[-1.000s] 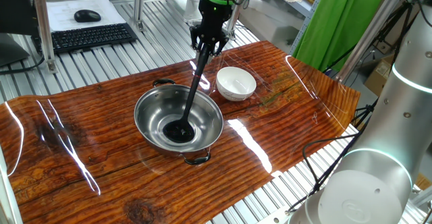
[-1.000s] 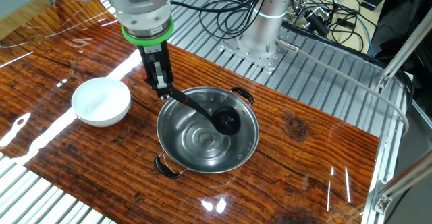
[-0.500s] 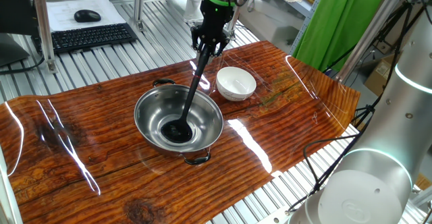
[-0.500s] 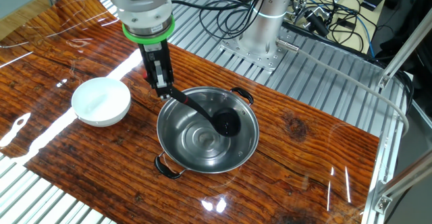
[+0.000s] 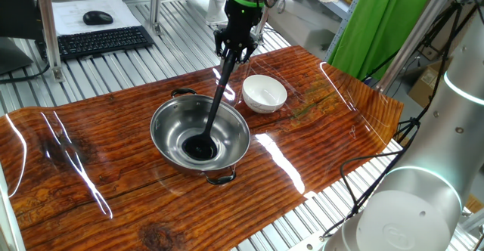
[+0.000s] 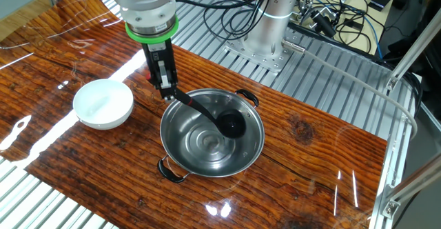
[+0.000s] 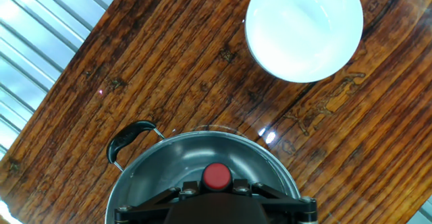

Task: Scoop water with a large spoon from one bowl to another

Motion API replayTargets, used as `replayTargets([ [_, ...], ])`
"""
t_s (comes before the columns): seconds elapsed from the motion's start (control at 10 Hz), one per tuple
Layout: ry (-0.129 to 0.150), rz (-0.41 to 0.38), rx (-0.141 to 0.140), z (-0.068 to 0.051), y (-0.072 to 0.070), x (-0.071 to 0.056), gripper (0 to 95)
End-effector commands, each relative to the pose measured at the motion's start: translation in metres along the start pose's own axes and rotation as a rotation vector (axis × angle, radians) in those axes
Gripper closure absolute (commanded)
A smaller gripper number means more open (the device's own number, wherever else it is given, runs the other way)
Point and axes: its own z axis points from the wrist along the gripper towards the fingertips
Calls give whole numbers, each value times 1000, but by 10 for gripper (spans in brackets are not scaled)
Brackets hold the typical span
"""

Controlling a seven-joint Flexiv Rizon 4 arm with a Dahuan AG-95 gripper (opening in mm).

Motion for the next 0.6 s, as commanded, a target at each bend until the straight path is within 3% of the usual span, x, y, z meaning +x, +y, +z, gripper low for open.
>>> replayTargets([
  [0.1,-38,-14,36,0,1,-1,950],
  [0.5,-59,-36,64,0,1,-1,950],
  [0.6,-49,-44,63,0,1,-1,950],
])
